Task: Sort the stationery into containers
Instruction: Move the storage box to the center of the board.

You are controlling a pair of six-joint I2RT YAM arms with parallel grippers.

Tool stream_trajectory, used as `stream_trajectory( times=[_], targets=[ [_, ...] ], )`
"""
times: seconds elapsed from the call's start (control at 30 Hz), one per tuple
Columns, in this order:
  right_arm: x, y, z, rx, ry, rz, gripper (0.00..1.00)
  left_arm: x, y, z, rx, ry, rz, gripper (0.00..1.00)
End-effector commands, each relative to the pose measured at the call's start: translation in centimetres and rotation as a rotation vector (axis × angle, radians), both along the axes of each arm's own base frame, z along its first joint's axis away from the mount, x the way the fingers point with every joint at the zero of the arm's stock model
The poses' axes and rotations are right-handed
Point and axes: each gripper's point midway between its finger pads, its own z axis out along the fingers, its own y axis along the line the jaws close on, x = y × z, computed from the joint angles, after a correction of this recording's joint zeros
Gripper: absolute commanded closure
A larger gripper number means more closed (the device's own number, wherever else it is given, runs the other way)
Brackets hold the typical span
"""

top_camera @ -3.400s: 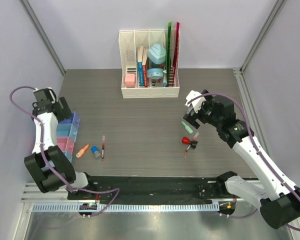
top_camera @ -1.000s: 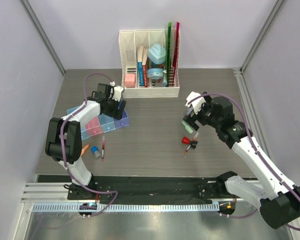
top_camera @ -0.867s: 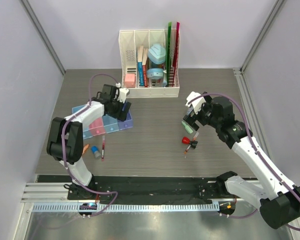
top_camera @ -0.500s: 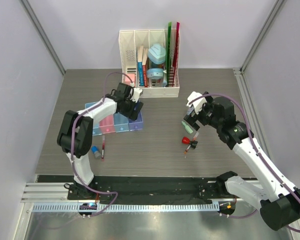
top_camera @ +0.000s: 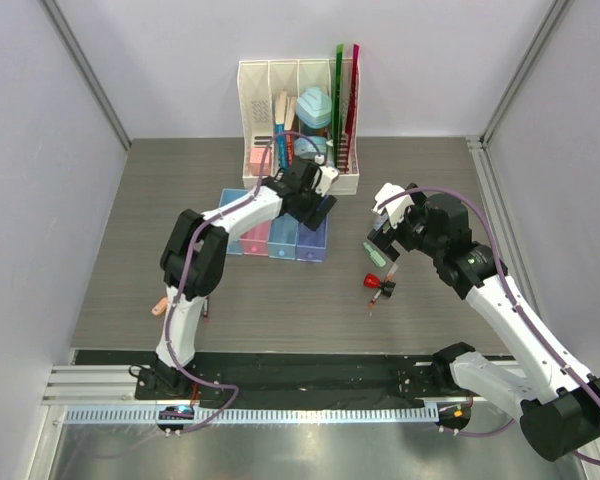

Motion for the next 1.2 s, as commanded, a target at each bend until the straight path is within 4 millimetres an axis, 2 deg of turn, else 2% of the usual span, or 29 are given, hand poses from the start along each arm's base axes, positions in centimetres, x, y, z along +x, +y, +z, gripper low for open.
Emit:
stream_trajectory(
  times=[0.0, 0.1, 0.23, 0.27, 0.33, 0.37, 0.43, 0.57, 0.83, 1.03, 1.17],
  targets=[
    [0.3, -0.1, 1.4, 0.021, -0.044, -0.013, 0.00, 2.0, -2.4, 1.1, -0.021, -0.026, 0.024, 0.23],
    [0.2, -0.2, 1.3, 0.019, -0.045, -0.015, 0.01, 3.2, -3.6, 1.4, -0.027, -0.040, 0.026, 0.23],
    [0.1, -0.2, 0.8, 0.014, -0.038, -0.008, 0.00, 5.2, -4.0, 1.9, -0.019, -0.082, 0.082, 0.22],
    [0.1, -0.2, 0.7, 0.013, -0.036, -0.008, 0.00, 5.8, -4.3, 2.6, -0.027, -0.101, 0.089, 0.22],
    [0.1, -0.1, 0.7, 0.013, -0.037, -0.006, 0.00, 6.3, -4.4, 1.9, -0.017, -0.099, 0.095, 0.21],
    [0.1, -0.2, 0.7, 0.013, -0.036, -0.009, 0.00, 6.7, -4.7, 2.4, -0.024, -0.115, 0.093, 0.21],
    [0.1, -0.2, 0.8, 0.013, -0.038, -0.009, 0.00, 7.1, -4.8, 1.9, -0.016, -0.119, 0.093, 0.21],
    [0.2, -0.2, 0.8, 0.011, -0.037, -0.010, 0.00, 7.9, -5.5, 2.4, -0.034, -0.141, 0.088, 0.21],
    [0.4, -0.1, 0.8, 0.010, -0.038, -0.008, 0.00, 8.8, -6.3, 2.3, -0.060, -0.152, 0.113, 0.21],
    [0.4, -0.1, 0.7, 0.007, -0.038, -0.008, 0.00, 8.1, -7.3, 2.8, -0.108, -0.137, 0.115, 0.22],
    [0.4, -0.1, 1.0, 0.011, -0.041, -0.006, 0.00, 7.8, -7.2, 2.9, -0.090, -0.149, 0.101, 0.21]
  ],
)
